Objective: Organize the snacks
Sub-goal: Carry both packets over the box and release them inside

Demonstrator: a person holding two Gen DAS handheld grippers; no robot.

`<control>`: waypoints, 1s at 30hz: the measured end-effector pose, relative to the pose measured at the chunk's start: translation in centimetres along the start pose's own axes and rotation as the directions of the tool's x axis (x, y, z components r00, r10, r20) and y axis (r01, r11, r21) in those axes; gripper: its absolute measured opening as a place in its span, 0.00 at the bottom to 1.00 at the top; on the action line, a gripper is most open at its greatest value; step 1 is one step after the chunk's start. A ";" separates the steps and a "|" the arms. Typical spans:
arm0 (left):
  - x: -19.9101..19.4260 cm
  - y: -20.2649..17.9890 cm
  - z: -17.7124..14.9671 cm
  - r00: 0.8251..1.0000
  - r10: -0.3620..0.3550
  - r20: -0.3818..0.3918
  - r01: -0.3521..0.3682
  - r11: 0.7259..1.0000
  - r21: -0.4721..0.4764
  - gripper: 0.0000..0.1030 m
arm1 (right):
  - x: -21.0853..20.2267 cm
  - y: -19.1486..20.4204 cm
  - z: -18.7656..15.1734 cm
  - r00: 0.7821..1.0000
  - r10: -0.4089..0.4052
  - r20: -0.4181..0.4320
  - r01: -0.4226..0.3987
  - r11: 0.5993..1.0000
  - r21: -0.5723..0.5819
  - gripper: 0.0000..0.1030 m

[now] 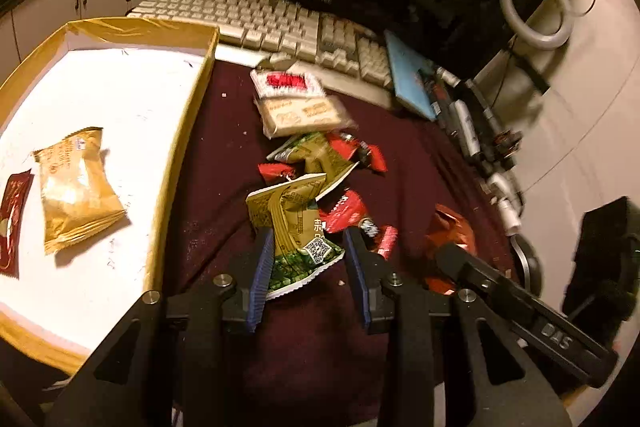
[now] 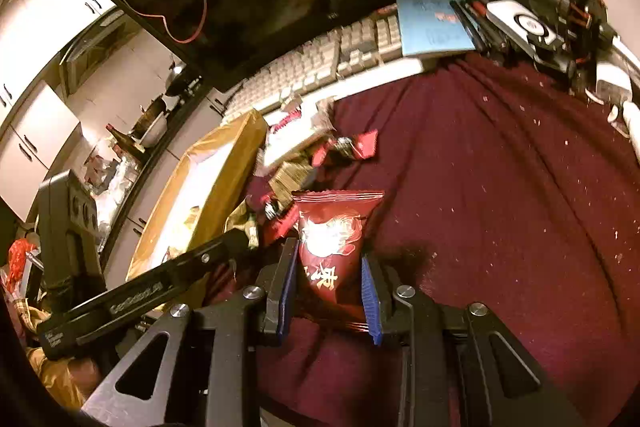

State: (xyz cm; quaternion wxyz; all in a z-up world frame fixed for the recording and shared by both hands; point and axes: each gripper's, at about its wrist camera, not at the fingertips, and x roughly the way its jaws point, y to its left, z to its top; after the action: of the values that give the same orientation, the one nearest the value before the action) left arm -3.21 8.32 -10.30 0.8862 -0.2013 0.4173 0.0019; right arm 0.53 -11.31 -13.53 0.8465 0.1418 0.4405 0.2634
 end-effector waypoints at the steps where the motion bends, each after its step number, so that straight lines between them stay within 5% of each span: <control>1: -0.5 0.1 0.0 1.000 -0.010 0.012 0.010 1.000 -0.004 0.32 | -0.1 0.3 0.0 1.000 0.005 0.007 -0.005 1.000 -0.005 0.28; 8: -5.5 2.8 0.6 0.991 -0.038 0.128 0.046 0.997 -0.060 0.32 | 0.2 4.1 0.4 0.999 0.052 0.013 -0.050 0.994 -0.093 0.28; 18: -9.1 12.5 1.9 0.975 0.071 0.209 -0.023 0.975 -0.223 0.32 | 5.9 13.6 2.0 0.982 0.161 -0.100 -0.182 0.951 -0.251 0.28; 25: -9.4 17.1 2.8 0.961 0.183 0.209 -0.121 0.953 -0.280 0.32 | 12.0 18.5 3.0 0.974 0.138 -0.180 -0.192 0.922 -0.335 0.28; 30: -7.5 19.0 3.3 0.962 0.218 0.164 -0.160 0.938 -0.307 0.32 | 16.5 20.2 2.8 0.974 0.033 -0.224 -0.121 0.912 -0.392 0.28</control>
State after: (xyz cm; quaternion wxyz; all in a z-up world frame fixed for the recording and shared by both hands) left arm -8.92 28.21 -9.59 0.8792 -0.2871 0.3409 0.1686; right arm 4.16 14.71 -13.43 0.7943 -0.0475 0.4587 0.3956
